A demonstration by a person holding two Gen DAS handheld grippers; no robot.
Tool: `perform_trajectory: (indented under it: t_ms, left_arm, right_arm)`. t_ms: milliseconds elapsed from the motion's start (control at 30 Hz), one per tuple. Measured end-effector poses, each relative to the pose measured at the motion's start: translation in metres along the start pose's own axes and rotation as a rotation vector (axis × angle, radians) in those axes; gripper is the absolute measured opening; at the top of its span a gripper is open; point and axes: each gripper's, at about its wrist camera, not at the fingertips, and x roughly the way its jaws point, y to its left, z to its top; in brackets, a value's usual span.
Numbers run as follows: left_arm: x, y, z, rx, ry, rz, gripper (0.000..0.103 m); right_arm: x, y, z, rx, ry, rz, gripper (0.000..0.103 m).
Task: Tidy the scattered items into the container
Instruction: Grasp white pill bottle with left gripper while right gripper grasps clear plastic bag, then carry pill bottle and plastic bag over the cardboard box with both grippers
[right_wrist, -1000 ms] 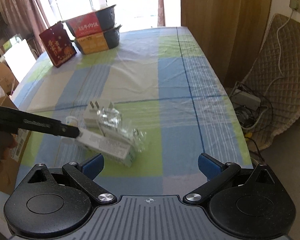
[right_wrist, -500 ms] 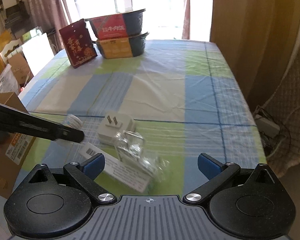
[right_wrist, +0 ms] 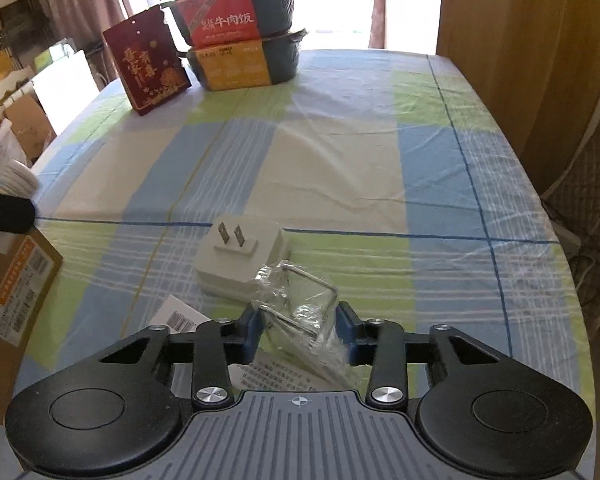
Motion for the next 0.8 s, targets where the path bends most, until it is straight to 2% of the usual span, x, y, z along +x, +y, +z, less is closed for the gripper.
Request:
perform_trajectory:
  t_ms: [100, 233, 500, 667, 800]
  left_arm:
    - [-0.018, 0.004, -0.002, 0.0, -0.025, -0.003, 0.023]
    - [-0.049, 0.013, -0.005, 0.013, -0.069, 0.009, 0.023]
    - [-0.118, 0.065, -0.007, 0.047, -0.127, 0.167, 0.023]
    - [-0.137, 0.113, -0.017, 0.014, -0.09, 0.27, 0.023]
    - [-0.126, 0.149, -0.029, -0.03, -0.028, 0.298, 0.023]
  right_arm:
    - [-0.006, 0.002, -0.001, -0.021, -0.031, -0.041, 0.04]
    - [-0.022, 0.002, -0.001, -0.012, -0.084, -0.054, 0.04]
    - [-0.059, 0.017, -0.005, 0.003, -0.133, -0.024, 0.04]
    - [-0.075, 0.039, -0.006, -0.024, -0.134, 0.012, 0.04]
    - [-0.086, 0.059, -0.001, -0.064, -0.136, 0.042, 0.04]
